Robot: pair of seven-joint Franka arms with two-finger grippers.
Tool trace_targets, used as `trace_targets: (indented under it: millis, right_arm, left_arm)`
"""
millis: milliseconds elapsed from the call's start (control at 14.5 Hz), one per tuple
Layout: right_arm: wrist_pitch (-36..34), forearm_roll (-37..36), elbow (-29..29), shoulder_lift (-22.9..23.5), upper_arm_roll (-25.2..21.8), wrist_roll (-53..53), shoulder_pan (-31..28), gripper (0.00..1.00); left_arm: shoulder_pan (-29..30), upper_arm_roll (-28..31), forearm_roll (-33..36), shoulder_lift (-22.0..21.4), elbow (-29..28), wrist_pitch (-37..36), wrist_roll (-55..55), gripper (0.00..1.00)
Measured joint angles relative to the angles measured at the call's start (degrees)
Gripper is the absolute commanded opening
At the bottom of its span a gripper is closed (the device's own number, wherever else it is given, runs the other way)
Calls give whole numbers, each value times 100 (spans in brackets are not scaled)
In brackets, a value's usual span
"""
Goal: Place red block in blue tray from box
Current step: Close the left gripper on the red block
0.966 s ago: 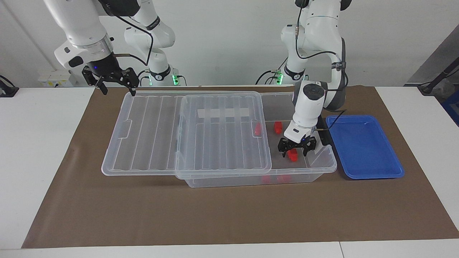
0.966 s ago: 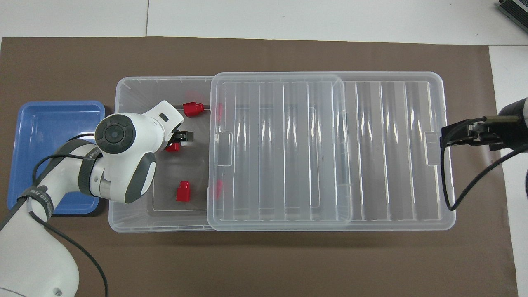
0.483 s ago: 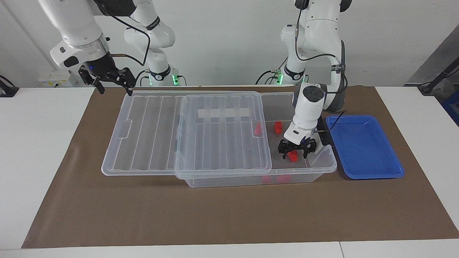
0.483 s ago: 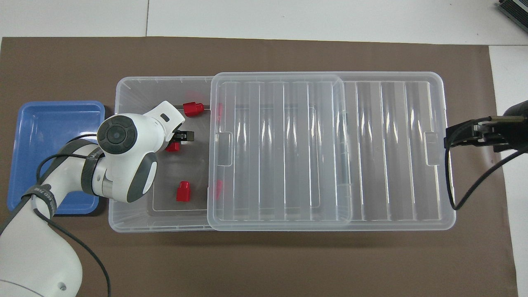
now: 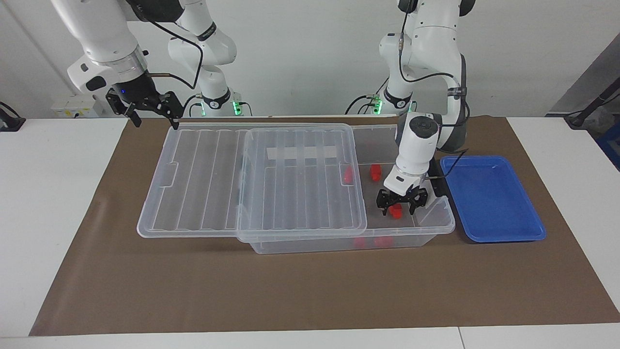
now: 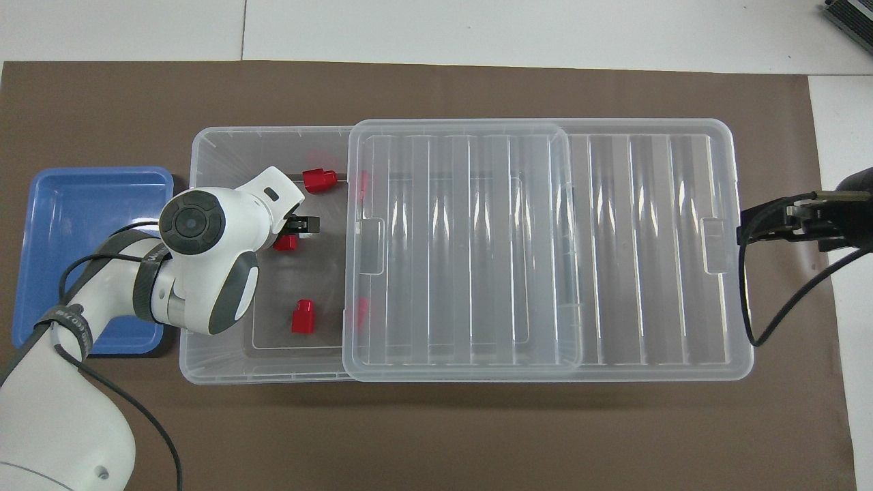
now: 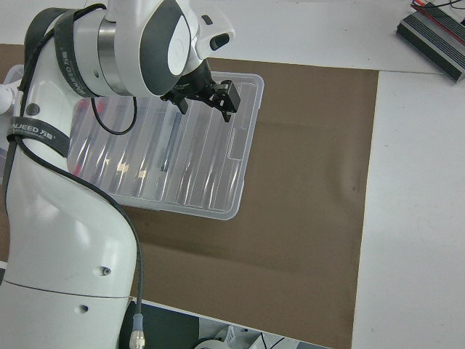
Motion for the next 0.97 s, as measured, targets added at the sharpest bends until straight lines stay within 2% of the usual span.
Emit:
trace_targets:
  millis: [138,276,483,552,690,966]
  right_arm:
    - [0,0,0,0,-1,0,-8,100]
    - [0,0,0,0,-1,0,-8,100]
    - [0,0,0,0,-1,0,-8,100]
    - [0,0,0,0,-1,0,-8,100]
    - [0,0,0,0,-1,0,-8,100]
    - [0,0,0,0,-1,0,-8,100]
  left_arm:
    - [0,0,0,0,0,0,4,68]
    - [0,0,1,0,0,1,4,51]
    - [0,0,1,0,0,1,7,20]
    - [0,0,1,0,0,1,7,13]
    - [0,0,2,0,0,2,10,8]
    - [0,0,2,0,0,2,10,6]
